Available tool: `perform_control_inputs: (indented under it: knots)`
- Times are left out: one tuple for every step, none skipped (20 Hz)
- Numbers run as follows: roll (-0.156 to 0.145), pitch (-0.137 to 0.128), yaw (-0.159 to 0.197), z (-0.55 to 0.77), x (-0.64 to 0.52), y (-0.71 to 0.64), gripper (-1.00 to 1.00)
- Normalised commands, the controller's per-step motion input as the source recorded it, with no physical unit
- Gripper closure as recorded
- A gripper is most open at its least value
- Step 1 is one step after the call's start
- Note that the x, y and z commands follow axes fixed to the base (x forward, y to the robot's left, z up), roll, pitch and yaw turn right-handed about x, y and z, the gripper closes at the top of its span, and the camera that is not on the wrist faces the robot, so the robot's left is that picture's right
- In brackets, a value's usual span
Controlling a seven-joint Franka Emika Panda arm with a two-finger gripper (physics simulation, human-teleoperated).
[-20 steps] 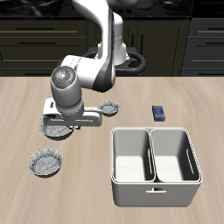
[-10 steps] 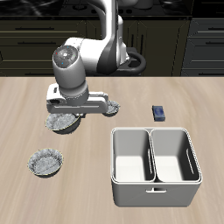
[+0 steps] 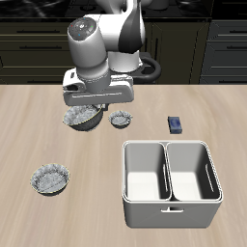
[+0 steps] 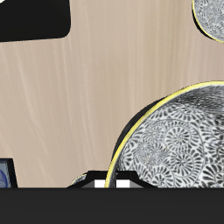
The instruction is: Place the largest bowl in the left side of the drainer and place the smallest bowl in the right side
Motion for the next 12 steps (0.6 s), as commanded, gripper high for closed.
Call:
perform_control_inputs:
  knots:
    - [0.017,-0.05,-0.029,0.46,-0.03,0.25,1.0]
    - [0.032,-0.039,-0.003,0.4,0.04,0.22,1.0]
    - [0.027,-0.058,0.016,0.37,-0.14,0.35,1.0]
    - [0.016,-0.035,0.025,0.31,-0.05,0.3,1.0]
    - [0.044,-0.075,0.039,0.39,-0.12,0.47,1.0]
    - [0.009,-0.019,0.012,0.18,0.01,0.2,1.0]
    - [0.006,-0.036,0.015,0.26,0.14,0.21,1.0]
    - [0.0,0.0,0.0,0.0,0.0,0.0,1.0]
    - [0.004,-0.053,0.026,0.52,-0.04,0.68,1.0]
    - [0.015,-0.02,0.015,0.19,0.03,0.2,1.0]
    - [-0.012,-0.022,-0.044,0.28,0.05,0.22,1.0]
    - [-0.048,-0.077,-0.013,0.36,0.03,0.21,1.0]
